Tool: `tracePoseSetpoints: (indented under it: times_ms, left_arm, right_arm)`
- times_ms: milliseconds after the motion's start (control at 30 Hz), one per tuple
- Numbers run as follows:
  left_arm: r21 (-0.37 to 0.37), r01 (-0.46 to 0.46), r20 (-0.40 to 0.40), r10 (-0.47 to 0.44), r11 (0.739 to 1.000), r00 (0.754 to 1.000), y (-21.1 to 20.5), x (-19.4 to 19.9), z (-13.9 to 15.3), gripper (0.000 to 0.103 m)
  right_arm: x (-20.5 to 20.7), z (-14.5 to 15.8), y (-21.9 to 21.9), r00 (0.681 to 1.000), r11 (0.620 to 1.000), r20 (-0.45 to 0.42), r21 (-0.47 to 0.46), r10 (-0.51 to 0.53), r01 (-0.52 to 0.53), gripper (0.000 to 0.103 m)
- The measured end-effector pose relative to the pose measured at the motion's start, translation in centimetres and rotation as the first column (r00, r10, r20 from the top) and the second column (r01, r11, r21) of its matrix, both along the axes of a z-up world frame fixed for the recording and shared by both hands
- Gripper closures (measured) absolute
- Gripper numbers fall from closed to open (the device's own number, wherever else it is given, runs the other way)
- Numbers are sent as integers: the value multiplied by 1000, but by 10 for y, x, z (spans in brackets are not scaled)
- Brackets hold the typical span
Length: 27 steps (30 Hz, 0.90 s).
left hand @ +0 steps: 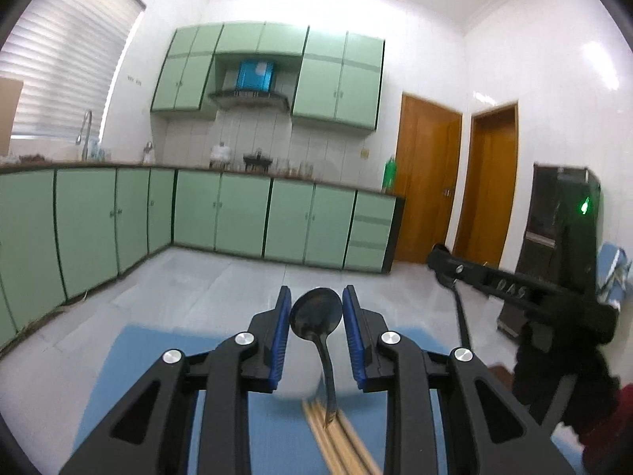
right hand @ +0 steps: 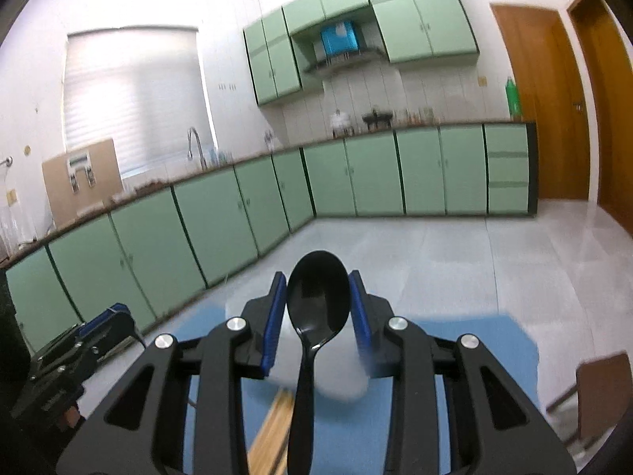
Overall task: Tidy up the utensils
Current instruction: 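Lower both spoons into the white holder and open both grippers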
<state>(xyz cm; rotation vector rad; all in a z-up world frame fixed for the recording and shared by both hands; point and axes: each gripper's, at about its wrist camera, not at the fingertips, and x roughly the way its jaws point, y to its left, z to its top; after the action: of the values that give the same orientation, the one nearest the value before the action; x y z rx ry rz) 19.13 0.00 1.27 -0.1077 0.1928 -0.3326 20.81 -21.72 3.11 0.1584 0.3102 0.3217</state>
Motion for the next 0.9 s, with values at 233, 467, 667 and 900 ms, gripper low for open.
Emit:
tracePoseSetpoints:
  times_ms: [233, 467, 667, 900]
  left_arm:
    - [21, 9, 123, -11, 1000, 992, -18, 55, 49, 77]
    - [59, 12, 59, -15, 998, 998, -32, 101, 32, 77]
    - [82, 26, -32, -24, 996, 999, -34, 122, 4, 77]
    - [93, 38, -88, -30, 995, 996, -35, 121, -6, 76]
  right_arm:
    - [63, 21, 4, 997, 999, 65, 5, -41, 40, 72]
    - [114, -9, 3, 996, 996, 9, 9, -89, 89, 72]
    - [125, -34, 9, 996, 996, -35, -18, -87, 87, 72]
    - [111, -40, 4, 993, 996, -87, 6, -84, 84, 59]
